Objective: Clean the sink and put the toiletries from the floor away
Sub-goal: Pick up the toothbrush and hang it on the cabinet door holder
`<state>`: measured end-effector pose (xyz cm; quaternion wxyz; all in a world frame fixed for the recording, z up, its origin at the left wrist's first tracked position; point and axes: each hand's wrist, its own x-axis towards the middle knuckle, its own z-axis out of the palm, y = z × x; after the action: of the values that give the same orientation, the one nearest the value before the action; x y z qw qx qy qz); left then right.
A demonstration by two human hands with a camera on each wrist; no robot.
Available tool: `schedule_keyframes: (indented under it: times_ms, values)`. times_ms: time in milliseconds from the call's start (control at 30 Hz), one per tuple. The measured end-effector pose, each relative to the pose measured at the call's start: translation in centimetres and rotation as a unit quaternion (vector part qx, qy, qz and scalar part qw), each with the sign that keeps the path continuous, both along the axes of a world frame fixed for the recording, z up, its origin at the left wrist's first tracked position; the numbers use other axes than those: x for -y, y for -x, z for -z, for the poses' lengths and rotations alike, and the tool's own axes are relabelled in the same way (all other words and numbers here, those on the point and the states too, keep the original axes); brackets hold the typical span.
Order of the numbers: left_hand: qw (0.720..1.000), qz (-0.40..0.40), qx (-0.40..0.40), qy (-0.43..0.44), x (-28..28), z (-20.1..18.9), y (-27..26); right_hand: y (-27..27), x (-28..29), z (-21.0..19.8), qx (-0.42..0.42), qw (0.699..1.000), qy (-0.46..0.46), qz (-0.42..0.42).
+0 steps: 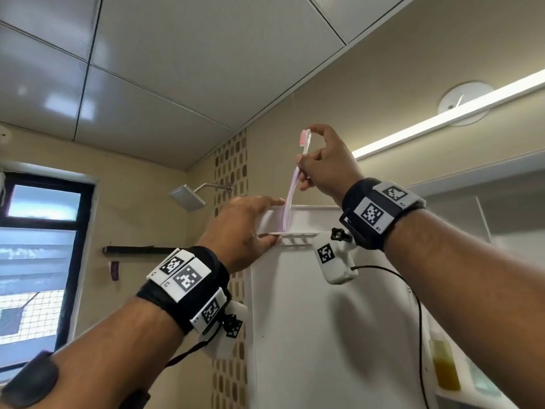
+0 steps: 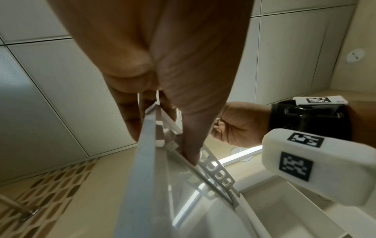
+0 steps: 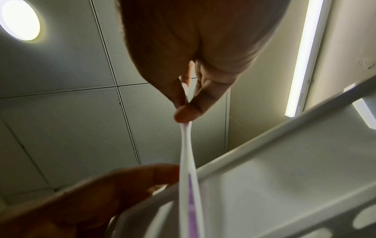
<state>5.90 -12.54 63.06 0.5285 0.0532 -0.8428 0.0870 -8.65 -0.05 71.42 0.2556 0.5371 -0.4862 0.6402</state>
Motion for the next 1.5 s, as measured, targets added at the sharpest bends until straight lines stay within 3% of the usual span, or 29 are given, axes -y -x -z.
schedule_keyframes:
  times_ms: [200,500,633,767,867,967,1067,1133,1233,1500]
  values:
    - [1.0,0.009,-0.007,-0.006,0.0,0.1,0.1,0.2,0.4,-0.4,-0.006,0.998,-0.066,0.005]
    - [0.998,0.027,0.049,-0.022,0.2,-0.3,-0.7,-1.5,0.4,-0.6,-0.117,0.992,-0.025,0.044]
    - [0.999,0.029,0.037,-0.015,0.3,-0.3,-0.6,-1.7,0.6,-1.0,-0.11,0.992,-0.001,0.064]
    - [0.999,0.026,0.026,0.0,0.5,-0.4,-0.5,-1.6,2.4,-0.2,-0.114,0.98,-0.1,0.131]
    - [0.999,0.023,0.023,0.007,0.6,-0.4,-0.4,-2.1,3.3,1.0,-0.153,0.968,-0.09,0.178]
    - [1.0,0.019,0.018,0.0,0.8,-0.3,-0.2,-1.8,2.9,2.1,-0.141,0.972,-0.056,0.178]
    - [0.999,0.03,0.016,-0.011,1.0,-0.1,0.0,-0.9,2.2,3.4,-0.079,0.99,-0.046,0.111]
    - [0.999,0.033,0.015,-0.013,1.1,-0.1,0.0,-0.5,2.0,3.8,-0.065,0.991,-0.036,0.109]
    - [0.999,0.03,0.017,-0.002,1.1,0.0,0.2,-0.2,2.0,3.9,-0.074,0.984,-0.058,0.15]
    - [0.997,0.05,0.011,-0.052,1.6,0.0,0.6,-1.4,2.1,4.7,-0.072,0.981,-0.129,0.126]
